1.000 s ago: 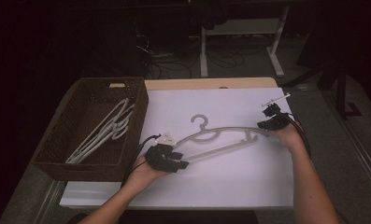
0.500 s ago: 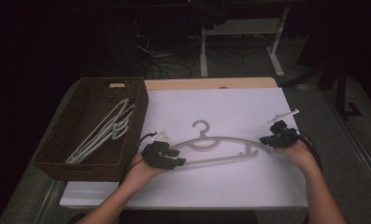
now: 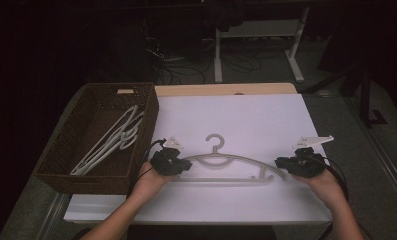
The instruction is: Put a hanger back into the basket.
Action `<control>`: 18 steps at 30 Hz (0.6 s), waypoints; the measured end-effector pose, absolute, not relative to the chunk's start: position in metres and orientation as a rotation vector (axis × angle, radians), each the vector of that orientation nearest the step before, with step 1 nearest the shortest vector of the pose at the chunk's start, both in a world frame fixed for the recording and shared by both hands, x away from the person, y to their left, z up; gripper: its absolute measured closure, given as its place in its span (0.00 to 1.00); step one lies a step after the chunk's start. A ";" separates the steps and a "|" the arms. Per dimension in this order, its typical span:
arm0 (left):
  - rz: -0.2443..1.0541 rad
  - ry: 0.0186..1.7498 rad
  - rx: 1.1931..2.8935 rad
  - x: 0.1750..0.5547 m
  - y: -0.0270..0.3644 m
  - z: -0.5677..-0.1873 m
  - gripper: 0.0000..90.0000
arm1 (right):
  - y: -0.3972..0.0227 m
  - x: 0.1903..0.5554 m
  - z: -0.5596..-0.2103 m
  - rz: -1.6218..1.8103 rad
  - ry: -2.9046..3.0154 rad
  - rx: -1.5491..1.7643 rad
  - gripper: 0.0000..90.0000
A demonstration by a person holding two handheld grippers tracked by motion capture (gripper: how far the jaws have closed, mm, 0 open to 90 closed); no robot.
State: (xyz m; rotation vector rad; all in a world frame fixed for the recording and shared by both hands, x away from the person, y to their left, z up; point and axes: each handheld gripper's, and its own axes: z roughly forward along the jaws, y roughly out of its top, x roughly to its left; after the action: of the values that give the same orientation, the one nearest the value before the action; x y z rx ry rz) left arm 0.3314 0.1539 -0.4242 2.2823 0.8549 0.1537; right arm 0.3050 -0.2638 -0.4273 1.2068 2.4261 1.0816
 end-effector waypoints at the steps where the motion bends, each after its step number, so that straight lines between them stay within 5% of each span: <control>1: 0.155 0.863 2.292 0.334 0.154 -0.425 0.96 | -0.262 0.304 -0.425 1.097 2.417 1.206 0.78; 8: 0.184 0.905 2.328 0.351 0.149 -0.434 1.00 | -0.244 0.294 -0.417 1.190 2.377 1.178 0.45; 18: 0.199 0.926 2.355 0.361 0.145 -0.444 1.00 | -0.234 0.295 -0.421 1.170 2.401 1.153 0.33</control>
State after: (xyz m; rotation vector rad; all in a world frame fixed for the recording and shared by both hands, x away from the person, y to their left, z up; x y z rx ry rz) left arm 0.3607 0.1446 -0.4438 2.3555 0.9256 0.1992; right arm 0.2946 -0.2336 -0.4207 1.1534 2.4010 1.1698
